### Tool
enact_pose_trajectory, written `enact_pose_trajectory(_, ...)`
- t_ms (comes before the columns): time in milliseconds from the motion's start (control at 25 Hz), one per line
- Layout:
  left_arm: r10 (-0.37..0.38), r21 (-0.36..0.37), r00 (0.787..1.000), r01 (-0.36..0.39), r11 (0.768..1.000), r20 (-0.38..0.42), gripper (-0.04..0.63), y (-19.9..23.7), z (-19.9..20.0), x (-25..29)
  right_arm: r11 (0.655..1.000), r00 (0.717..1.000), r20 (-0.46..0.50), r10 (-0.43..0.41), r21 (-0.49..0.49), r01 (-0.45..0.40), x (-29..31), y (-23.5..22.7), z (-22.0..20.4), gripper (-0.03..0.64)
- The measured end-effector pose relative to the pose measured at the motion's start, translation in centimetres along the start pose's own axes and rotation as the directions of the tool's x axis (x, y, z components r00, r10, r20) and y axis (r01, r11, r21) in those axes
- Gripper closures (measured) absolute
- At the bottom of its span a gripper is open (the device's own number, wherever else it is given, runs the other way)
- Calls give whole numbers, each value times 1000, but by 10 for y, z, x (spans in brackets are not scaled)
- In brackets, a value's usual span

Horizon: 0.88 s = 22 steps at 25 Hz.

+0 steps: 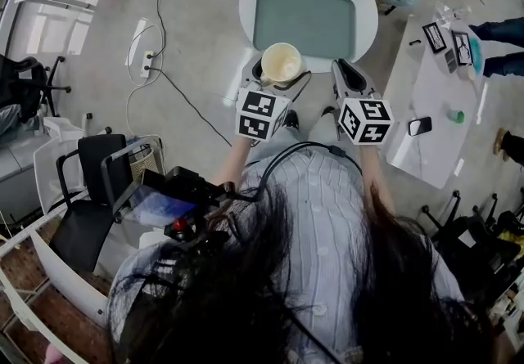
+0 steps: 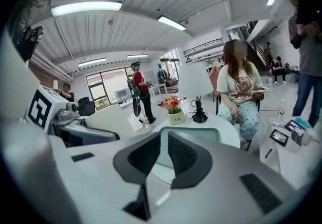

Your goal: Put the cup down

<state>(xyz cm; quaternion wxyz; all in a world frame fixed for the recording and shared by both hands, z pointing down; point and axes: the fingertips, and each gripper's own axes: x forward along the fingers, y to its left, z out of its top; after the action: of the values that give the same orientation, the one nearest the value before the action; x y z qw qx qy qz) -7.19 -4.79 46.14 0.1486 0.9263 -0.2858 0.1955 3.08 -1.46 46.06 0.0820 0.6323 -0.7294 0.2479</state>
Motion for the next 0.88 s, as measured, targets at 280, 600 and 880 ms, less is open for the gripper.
enact_pose_trajectory(280,11,-8,1000,-11,1000,-2,150,3,8,18,1000,1000,-4,4,4,-4,7,-17,6,554)
enact_pose_trajectory(600,44,-31,998,-45,999,-33,150,10,19,74,999,999,-33,37,14,-36,42,-68,20,554)
enact_pose_trajectory(880,83,-59,996,-85,995,-32,152,19,27,92,997,995,-62,79,-4,-80,60,-79,28,554)
